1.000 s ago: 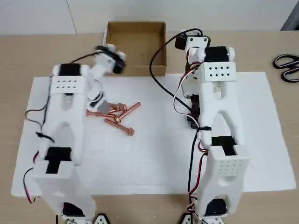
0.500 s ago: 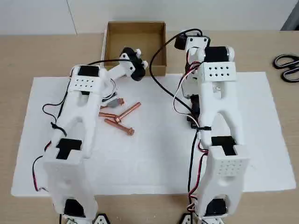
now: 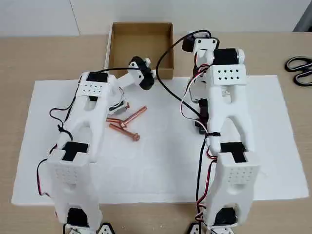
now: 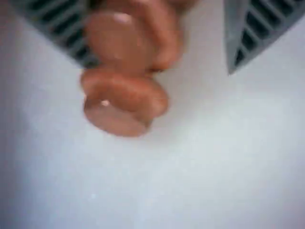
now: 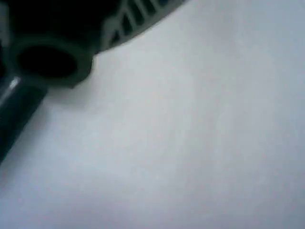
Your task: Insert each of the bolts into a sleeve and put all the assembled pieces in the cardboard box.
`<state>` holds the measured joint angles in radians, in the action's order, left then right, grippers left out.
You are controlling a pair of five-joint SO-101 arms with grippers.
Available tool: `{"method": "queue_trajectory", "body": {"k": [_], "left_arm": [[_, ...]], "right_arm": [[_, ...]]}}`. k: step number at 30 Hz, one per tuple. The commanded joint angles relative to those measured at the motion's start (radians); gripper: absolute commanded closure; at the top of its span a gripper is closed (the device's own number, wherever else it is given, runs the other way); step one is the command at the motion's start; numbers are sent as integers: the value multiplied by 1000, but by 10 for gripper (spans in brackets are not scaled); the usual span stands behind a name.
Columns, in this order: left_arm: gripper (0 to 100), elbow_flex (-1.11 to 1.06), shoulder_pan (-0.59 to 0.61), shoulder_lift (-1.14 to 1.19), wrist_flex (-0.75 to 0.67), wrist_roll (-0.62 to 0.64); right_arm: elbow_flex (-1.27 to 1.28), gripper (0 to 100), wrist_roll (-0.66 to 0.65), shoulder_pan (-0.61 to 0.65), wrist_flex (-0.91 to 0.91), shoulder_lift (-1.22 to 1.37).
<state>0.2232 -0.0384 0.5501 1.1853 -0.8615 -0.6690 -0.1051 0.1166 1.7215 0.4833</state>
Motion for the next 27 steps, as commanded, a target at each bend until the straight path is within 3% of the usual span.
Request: {"method": "queue_trajectory", "body": {"k": [1,18,27], "left_arm": [[914,42,5,-15,-12,0],[917,245,-3,-15,311,3],[915,291,5,-5,333,55]], "right_arm": [[-5,995,-3,-10,13,-61],[-5,995,-3,-5,13,-61],[-5,995,-2,-5,13,-61]]}}
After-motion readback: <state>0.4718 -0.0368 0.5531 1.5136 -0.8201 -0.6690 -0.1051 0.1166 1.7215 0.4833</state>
